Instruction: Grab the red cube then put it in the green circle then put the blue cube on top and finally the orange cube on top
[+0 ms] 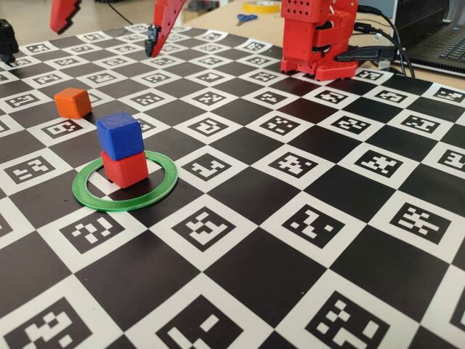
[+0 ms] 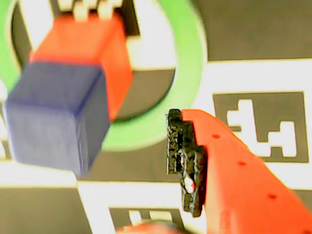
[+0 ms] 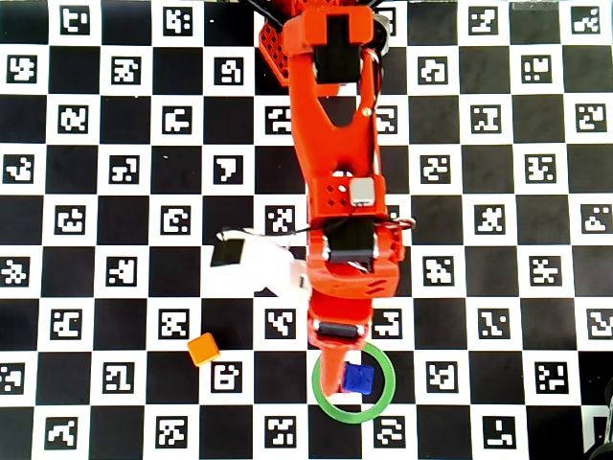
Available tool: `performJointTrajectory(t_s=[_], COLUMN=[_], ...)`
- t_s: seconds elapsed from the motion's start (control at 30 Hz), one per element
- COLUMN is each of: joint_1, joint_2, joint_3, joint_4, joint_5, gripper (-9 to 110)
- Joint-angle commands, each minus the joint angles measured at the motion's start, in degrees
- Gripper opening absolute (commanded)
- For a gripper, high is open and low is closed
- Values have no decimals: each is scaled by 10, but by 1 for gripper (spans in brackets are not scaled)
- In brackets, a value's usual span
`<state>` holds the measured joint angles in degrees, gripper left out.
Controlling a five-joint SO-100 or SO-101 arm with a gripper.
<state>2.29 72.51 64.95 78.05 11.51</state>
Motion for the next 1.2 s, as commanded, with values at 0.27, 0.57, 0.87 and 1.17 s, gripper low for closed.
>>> performJointTrajectory(t_s=[0.27,0.57,0.87,1.17], joint_1=[69,114,145,144], joint_2=[115,89,40,-40], joint_3=[5,-24,-50,-126], joint_4=[-4,18,12,11], joint_5=[35,75,134,163], gripper=[47,47,47,47])
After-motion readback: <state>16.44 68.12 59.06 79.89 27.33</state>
